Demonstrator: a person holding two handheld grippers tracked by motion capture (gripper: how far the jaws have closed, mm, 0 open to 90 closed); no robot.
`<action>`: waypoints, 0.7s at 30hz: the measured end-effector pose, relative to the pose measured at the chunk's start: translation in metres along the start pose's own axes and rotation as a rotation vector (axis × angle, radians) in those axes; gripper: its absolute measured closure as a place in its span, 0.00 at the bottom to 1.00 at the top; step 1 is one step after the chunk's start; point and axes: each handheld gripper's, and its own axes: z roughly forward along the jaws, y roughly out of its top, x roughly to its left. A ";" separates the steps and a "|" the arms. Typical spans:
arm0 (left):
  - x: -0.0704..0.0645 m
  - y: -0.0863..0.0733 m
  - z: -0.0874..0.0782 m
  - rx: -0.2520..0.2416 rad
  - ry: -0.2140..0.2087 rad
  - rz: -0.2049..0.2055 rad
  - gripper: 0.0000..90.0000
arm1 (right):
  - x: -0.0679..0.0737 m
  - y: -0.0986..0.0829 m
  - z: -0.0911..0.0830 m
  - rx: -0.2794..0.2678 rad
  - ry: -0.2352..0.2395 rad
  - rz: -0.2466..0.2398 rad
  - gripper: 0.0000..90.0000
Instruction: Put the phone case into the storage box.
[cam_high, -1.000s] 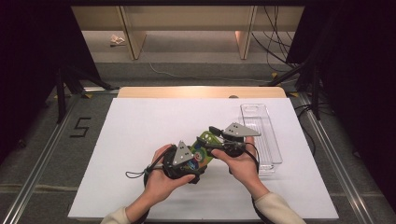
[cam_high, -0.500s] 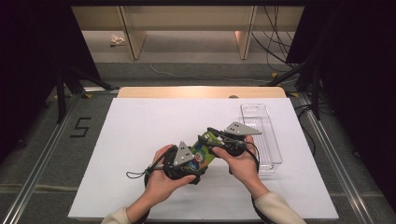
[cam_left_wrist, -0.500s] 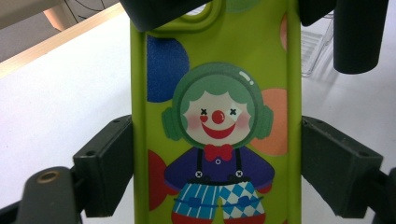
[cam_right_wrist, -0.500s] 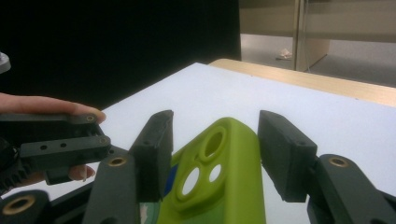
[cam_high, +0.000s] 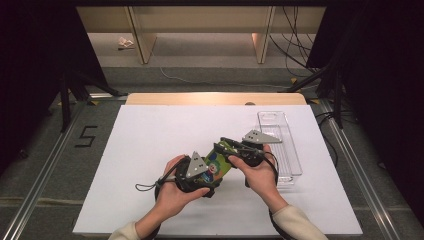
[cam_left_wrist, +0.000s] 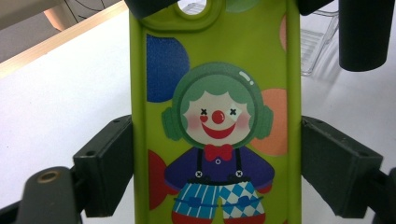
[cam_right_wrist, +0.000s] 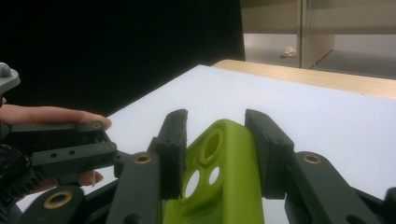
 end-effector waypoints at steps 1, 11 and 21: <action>0.000 0.000 0.000 0.001 0.000 0.000 0.19 | 0.000 0.000 0.000 0.000 0.000 0.001 0.69; 0.000 -0.001 0.002 0.007 -0.005 0.005 0.19 | 0.001 0.002 -0.002 -0.015 0.029 0.027 0.76; -0.001 -0.001 0.003 0.015 -0.007 0.014 0.19 | 0.005 0.006 -0.005 -0.023 0.077 0.034 0.83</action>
